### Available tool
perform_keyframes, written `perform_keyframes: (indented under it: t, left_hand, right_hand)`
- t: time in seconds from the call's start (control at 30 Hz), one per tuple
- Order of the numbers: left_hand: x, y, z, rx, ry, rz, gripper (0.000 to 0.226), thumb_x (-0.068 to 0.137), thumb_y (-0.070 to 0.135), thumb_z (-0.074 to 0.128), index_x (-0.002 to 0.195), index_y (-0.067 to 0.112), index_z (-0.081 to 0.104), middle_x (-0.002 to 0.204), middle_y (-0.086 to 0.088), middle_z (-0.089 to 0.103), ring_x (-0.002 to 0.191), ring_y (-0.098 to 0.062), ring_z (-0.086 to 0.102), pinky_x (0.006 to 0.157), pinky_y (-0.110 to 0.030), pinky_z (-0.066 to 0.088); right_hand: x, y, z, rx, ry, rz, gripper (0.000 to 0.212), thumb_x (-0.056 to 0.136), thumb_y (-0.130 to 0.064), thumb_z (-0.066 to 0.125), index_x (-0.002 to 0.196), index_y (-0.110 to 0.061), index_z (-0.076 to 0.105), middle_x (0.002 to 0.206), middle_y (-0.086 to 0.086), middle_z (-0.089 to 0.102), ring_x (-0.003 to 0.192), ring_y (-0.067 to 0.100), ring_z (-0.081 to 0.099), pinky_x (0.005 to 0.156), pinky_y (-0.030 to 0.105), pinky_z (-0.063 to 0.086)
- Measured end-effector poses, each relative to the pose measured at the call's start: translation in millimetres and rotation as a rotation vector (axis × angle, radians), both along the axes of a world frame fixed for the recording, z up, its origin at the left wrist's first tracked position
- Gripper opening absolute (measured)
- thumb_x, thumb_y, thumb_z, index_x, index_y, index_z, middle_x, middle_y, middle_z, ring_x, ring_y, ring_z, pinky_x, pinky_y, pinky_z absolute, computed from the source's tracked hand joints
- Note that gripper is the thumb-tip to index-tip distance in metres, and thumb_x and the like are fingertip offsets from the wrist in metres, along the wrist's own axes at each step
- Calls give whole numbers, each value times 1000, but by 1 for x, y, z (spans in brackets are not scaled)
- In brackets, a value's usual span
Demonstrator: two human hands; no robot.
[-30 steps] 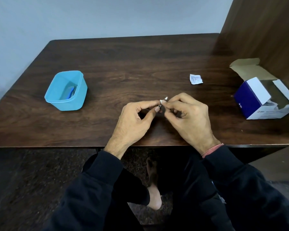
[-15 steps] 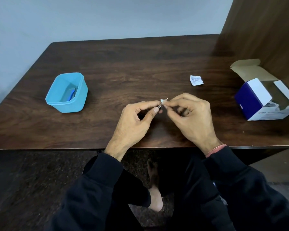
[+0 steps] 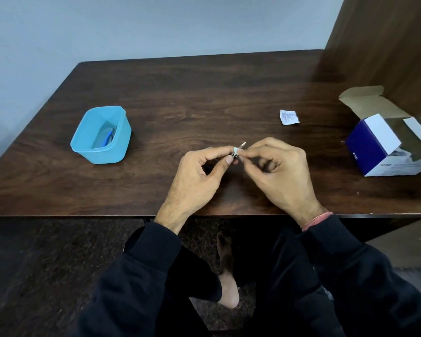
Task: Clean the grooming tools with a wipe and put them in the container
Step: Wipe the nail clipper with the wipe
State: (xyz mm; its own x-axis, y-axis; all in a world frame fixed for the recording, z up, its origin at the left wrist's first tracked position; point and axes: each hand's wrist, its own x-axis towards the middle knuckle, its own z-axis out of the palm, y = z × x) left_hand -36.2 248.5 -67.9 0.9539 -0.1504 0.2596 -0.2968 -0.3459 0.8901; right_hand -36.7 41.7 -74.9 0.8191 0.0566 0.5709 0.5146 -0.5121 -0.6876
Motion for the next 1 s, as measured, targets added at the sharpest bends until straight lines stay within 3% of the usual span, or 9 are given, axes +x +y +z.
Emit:
perform_keyframes:
  t: [0.17, 0.27, 0.37, 0.47, 0.6, 0.67, 0.77, 0.87, 1.0]
  left_hand:
    - [2, 2, -5, 10, 3, 2, 22, 109, 14, 73, 126, 22, 86, 109, 12, 86, 106, -2, 77, 111, -46, 60]
    - [2, 2, -6, 6, -10, -7, 22, 109, 13, 73, 125, 20, 86, 112, 12, 86, 115, -7, 79, 113, -48, 59]
    - [3, 1, -5, 6, -19, -1, 22, 109, 12, 72, 126, 19, 85, 113, 12, 86, 114, -7, 79, 112, -46, 60]
    - [3, 1, -5, 23, -4, 9, 23, 109, 14, 73, 126, 22, 85, 108, 13, 86, 105, -7, 79, 107, -44, 62]
    - [3, 1, -3, 2, -23, -7, 23, 109, 11, 72, 126, 21, 85, 115, 13, 85, 118, -10, 78, 112, -40, 59]
    - [3, 1, -3, 4, -24, 3, 23, 109, 10, 72, 126, 20, 85, 114, 13, 86, 114, -7, 78, 109, -33, 59]
    - [4, 1, -4, 13, -20, 19, 22, 108, 12, 73, 125, 20, 85, 107, 13, 86, 99, -1, 77, 101, -31, 61]
    - [2, 0, -3, -7, -19, 14, 23, 109, 11, 73, 126, 20, 85, 113, 14, 86, 110, -4, 79, 107, -36, 61]
    - [1, -1, -1, -6, -4, 13, 23, 109, 11, 73, 125, 22, 86, 110, 14, 86, 107, -6, 80, 107, -40, 62]
  right_hand:
    - [7, -1, -2, -7, 1, -104, 14, 93, -10, 86, 102, -19, 89, 96, -11, 77, 60, 15, 58, 64, 20, 48]
    - [3, 0, 0, -22, -8, -27, 13, 93, -8, 87, 101, -17, 89, 96, -10, 78, 60, 14, 58, 63, 16, 45]
    - [2, -1, 1, -5, -1, 22, 14, 92, -5, 87, 101, -16, 90, 97, -8, 80, 58, 17, 57, 62, 14, 42]
    - [8, -3, 1, 21, 14, -80, 16, 92, -7, 87, 102, -19, 90, 96, -10, 80, 57, 14, 54, 63, 15, 43]
    - [1, 0, 1, -5, -2, 23, 18, 93, -4, 87, 104, -18, 90, 98, -10, 80, 58, 13, 55, 63, 11, 41]
    - [2, -1, 1, -20, -11, 10, 19, 93, -5, 86, 104, -20, 90, 99, -11, 81, 57, 12, 53, 64, 10, 40]
    - [8, -2, 0, -64, -31, -101, 17, 95, -10, 85, 106, -23, 90, 104, -13, 81, 57, 9, 53, 65, 13, 42]
    - [2, -1, -3, -157, -120, -11, 18, 99, -11, 82, 113, -20, 89, 112, -11, 82, 63, -3, 55, 71, 15, 47]
    - [2, -1, -5, -153, -119, -69, 19, 99, -13, 81, 113, -23, 89, 113, -14, 81, 64, 3, 57, 71, 22, 53]
